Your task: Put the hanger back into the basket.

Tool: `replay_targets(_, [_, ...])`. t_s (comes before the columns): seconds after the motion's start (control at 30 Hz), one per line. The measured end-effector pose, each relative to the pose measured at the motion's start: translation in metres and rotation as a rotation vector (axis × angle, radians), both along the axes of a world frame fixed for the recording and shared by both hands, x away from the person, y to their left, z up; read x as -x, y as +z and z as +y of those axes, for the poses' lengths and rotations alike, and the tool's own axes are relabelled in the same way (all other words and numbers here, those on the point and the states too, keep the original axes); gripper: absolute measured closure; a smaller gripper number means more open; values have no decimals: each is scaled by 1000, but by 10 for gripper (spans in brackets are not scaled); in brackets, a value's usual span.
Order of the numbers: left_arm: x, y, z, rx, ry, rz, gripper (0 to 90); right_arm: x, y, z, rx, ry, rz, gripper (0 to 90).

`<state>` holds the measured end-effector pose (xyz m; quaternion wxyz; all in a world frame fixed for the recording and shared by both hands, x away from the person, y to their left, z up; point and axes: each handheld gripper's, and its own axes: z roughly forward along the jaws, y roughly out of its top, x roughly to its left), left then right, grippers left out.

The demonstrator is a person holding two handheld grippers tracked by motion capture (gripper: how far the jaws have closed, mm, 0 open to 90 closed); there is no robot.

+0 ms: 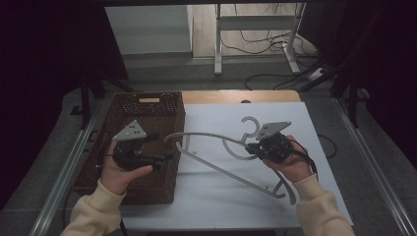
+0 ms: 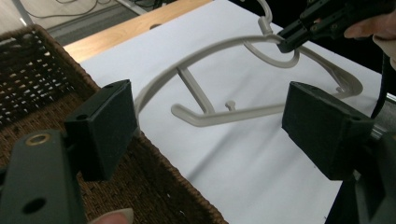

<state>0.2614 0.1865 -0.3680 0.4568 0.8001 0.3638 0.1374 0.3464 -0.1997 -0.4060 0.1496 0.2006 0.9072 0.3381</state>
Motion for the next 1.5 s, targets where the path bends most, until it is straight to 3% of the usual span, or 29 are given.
replay_targets(0.17, [-1,-6,-1,-8,-33,15,184,0,0,-1,-7,-3,6,817])
replay_targets(0.4, [-11,-10,1,7,-128,48,192,0,-1,1,2,13,6,817])
replay_targets(0.57, [-21,-11,-2,-14,-188,81,206,2,-1,1,3,38,0,817])
replay_targets(0.7, [-32,-8,-5,-2,-283,128,232,3,-2,3,10,61,-3,817])
replay_targets(0.83, [-41,-6,-10,-22,-332,146,233,5,-3,3,15,71,-3,817])
replay_targets(1.17, [-71,1,-26,-81,-357,194,251,9,-2,5,20,118,-19,818])
replay_targets(1.5, [-95,-9,-52,-178,-419,304,340,13,0,8,18,171,-38,818])
